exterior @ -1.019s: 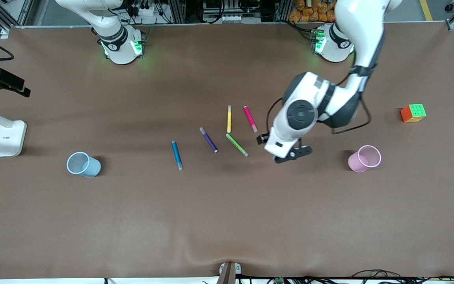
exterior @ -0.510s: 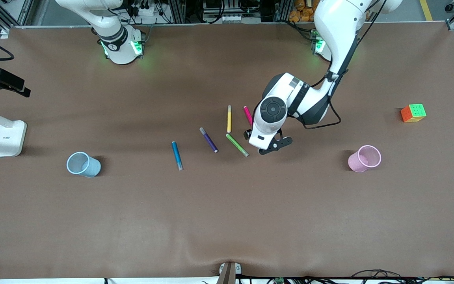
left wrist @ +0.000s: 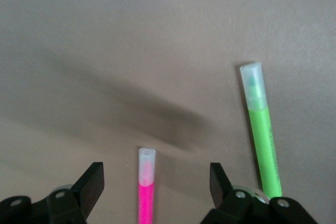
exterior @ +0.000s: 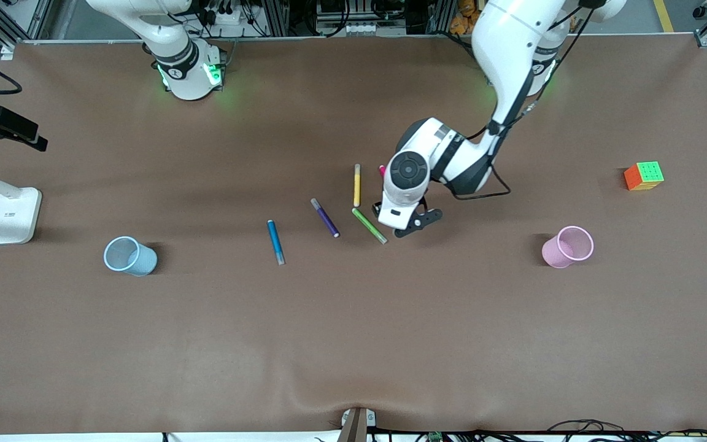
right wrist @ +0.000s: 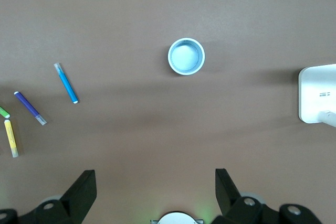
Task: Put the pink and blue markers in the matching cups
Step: 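Grasp the pink marker with the left gripper while the right gripper reaches out, then lift the pink marker with the left gripper while the right gripper grasps the blue marker, then carry the pink marker over the pink cup while the right gripper carries the blue marker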
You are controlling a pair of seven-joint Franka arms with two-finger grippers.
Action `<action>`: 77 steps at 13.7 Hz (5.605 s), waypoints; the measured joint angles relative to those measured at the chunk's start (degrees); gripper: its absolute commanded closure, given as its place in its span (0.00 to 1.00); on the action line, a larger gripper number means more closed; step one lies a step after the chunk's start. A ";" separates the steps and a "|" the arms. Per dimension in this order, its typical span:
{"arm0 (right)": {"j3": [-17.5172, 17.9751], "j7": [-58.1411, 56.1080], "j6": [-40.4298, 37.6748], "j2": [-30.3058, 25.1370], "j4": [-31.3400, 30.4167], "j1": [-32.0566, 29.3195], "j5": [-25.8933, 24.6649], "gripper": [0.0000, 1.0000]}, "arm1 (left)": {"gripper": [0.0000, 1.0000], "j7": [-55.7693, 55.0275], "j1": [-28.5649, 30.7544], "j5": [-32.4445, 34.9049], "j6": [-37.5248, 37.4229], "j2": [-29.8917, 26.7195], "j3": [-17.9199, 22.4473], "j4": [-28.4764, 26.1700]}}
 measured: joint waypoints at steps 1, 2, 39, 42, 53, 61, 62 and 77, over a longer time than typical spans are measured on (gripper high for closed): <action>0.00 0.00 0.00 0.00 0.00 0.00 0.00 0.00 | 0.23 -0.24 -0.38 0.00 0.54 0.80 0.00 0.00; 0.00 0.00 0.00 0.00 -0.01 0.00 0.00 0.00 | 0.26 -0.32 -0.55 0.00 0.84 1.31 0.00 0.00; 1.06 -3.19 50.14 33.36 -11.15 27.42 -1.06 0.00 | 1.00 17.29 18.15 11.23 -9.51 -12.11 1.27 -0.29; 0.99 0.10 54.98 37.60 -11.10 28.92 -1.52 0.00 | 1.00 23.66 21.28 14.33 -12.93 -12.97 1.41 1.49; 0.95 8.78 58.48 41.52 -11.09 32.77 -2.57 0.00 | 1.00 34.13 33.05 33.93 -5.38 -13.93 1.38 2.36; 0.31 9.10 58.30 41.82 -11.39 32.84 -3.65 0.00 | 1.00 34.46 36.72 37.82 7.16 -14.31 0.79 -3.77; 0.21 9.10 58.27 41.83 -11.60 32.83 -3.83 0.07 | 1.00 34.19 36.70 38.37 7.45 -14.82 0.73 -3.86; -1.32 9.11 55.22 38.20 -11.65 32.23 -6.39 1.00 | 1.00 16.32 39.35 51.99 20.39 -19.39 -1.27 -18.19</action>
